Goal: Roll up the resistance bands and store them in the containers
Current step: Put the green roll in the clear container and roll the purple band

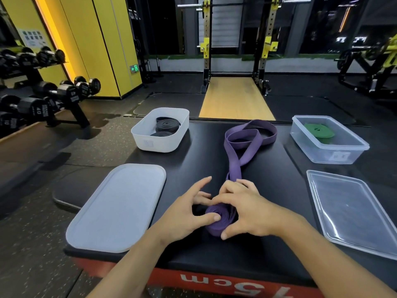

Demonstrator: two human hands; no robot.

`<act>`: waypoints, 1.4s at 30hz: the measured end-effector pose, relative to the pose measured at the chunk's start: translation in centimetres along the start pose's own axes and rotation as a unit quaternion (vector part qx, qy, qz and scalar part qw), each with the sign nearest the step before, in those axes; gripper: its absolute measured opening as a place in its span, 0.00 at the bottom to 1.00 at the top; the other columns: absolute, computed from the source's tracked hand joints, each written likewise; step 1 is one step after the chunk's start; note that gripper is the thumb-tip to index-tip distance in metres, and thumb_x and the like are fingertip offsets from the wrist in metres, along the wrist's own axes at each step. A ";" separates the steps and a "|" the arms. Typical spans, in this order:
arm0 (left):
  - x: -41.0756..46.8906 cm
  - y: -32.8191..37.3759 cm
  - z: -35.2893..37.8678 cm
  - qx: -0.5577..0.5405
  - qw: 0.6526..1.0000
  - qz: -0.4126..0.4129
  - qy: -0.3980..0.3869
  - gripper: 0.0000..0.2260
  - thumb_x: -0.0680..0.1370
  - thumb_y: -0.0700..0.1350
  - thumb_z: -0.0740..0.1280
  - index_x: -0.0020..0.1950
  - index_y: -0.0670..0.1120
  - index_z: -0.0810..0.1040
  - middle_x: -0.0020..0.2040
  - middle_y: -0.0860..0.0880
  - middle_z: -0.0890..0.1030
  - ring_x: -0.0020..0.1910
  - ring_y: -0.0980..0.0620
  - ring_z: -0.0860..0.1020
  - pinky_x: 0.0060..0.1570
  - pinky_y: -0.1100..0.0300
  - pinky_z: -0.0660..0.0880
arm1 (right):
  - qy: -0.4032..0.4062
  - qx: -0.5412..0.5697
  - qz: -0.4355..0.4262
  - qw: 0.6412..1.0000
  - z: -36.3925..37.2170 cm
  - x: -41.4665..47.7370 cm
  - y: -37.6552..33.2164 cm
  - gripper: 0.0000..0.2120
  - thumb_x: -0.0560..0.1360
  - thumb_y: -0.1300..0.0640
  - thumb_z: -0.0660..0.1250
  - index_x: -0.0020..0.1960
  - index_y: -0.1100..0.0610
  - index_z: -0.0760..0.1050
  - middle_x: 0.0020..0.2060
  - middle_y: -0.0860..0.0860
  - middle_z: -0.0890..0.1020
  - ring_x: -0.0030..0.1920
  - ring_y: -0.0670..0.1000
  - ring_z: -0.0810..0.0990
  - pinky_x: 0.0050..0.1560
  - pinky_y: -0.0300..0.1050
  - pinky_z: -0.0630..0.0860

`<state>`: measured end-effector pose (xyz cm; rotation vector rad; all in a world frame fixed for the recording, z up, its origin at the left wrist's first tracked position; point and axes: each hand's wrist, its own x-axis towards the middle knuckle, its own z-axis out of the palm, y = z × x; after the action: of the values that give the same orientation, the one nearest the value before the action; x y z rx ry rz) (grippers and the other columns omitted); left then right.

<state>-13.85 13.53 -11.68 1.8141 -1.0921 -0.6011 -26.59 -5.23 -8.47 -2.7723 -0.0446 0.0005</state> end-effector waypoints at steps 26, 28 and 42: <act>0.1 -0.7 -0.3 0.004 0.999 0.042 0.027 0.12 0.75 0.49 0.79 0.57 0.56 0.84 0.53 0.54 0.83 0.56 0.57 0.81 0.59 0.67 0.72 | 0.133 -0.246 -0.020 0.960 3.3 -3.0 1.7 0.27 0.82 0.30 0.47 0.60 0.47 0.74 0.50 0.42 0.74 0.53 0.50 0.76 0.74 0.54 0.57; 0.1 -0.6 -0.3 0.006 0.999 0.041 0.026 0.12 0.75 0.49 0.78 0.57 0.55 0.84 0.53 0.54 0.83 0.56 0.57 0.81 0.59 0.66 0.73 | 0.132 -0.243 -0.015 0.961 3.5 -3.1 1.7 0.28 0.83 0.30 0.48 0.67 0.47 0.73 0.57 0.43 0.75 0.60 0.49 0.76 0.76 0.55 0.55; 0.2 -0.6 -0.3 0.012 0.999 0.027 0.027 0.11 0.75 0.50 0.78 0.56 0.58 0.84 0.55 0.55 0.83 0.57 0.59 0.80 0.60 0.69 0.72 | 0.247 -0.165 -0.057 0.953 2.3 -5.0 3.2 0.17 0.68 0.58 0.72 0.56 0.53 0.76 0.54 0.47 0.77 0.57 0.54 0.79 0.73 0.49 0.64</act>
<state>-13.28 13.65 -12.02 1.8049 -1.1140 -0.5064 -31.51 -7.53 -11.81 -3.0048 -0.0812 -0.7939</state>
